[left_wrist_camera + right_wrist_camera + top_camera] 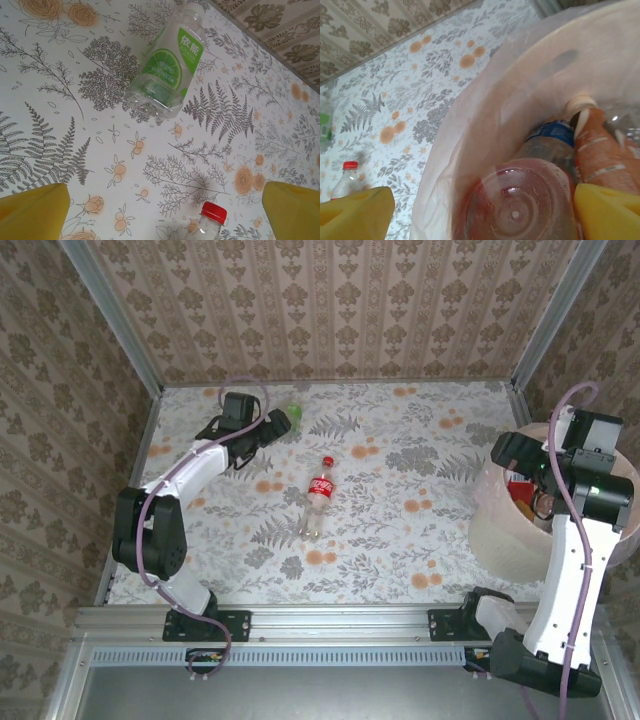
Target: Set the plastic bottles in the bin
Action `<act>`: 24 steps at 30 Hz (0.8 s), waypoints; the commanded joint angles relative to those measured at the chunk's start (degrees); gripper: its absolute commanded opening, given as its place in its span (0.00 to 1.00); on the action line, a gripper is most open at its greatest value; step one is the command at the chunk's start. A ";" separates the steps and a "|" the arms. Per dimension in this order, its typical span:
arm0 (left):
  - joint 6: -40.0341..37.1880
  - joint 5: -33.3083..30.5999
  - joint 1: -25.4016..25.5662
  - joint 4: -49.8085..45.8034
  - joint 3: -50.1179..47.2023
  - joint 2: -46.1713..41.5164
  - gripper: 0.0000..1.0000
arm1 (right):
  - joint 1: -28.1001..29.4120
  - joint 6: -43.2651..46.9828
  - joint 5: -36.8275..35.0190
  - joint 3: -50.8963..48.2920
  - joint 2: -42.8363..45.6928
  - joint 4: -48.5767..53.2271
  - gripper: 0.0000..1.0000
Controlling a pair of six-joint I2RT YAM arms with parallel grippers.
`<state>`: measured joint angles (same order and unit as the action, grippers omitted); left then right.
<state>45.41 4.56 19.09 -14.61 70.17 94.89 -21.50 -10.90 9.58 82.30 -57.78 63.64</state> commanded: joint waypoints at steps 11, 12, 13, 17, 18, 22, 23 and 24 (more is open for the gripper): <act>-6.10 3.24 -0.33 6.57 1.20 1.33 1.00 | -0.15 -3.79 3.66 -0.76 0.57 -7.54 1.00; -6.72 2.36 -0.35 6.46 1.99 1.87 1.00 | -0.11 -4.25 4.42 -0.35 1.10 -8.09 1.00; -7.43 1.96 -0.54 6.27 2.81 2.56 1.00 | 0.02 -4.60 6.04 -0.01 1.63 -8.61 1.00; -9.72 1.21 -1.12 4.12 6.30 5.31 1.00 | 1.31 -5.36 11.35 0.75 3.23 -10.26 1.00; -10.12 1.05 -1.27 3.34 7.01 5.86 1.00 | 1.53 -5.44 10.45 0.51 3.49 -10.25 1.00; -10.43 1.13 -1.34 2.14 7.28 6.36 1.00 | 1.57 -5.20 5.14 -1.37 2.65 -8.90 1.00; -10.35 1.20 -1.35 2.13 7.05 6.29 1.00 | 1.57 -4.87 5.54 -1.85 1.94 -8.42 1.00; -10.26 1.25 -1.34 2.16 6.76 6.19 1.00 | 1.55 -5.03 5.11 -2.39 1.31 -8.22 1.00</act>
<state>36.97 6.15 17.96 -11.31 75.90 101.21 -20.21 -15.25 15.33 81.25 -54.63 55.40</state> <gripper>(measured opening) 0.999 0.999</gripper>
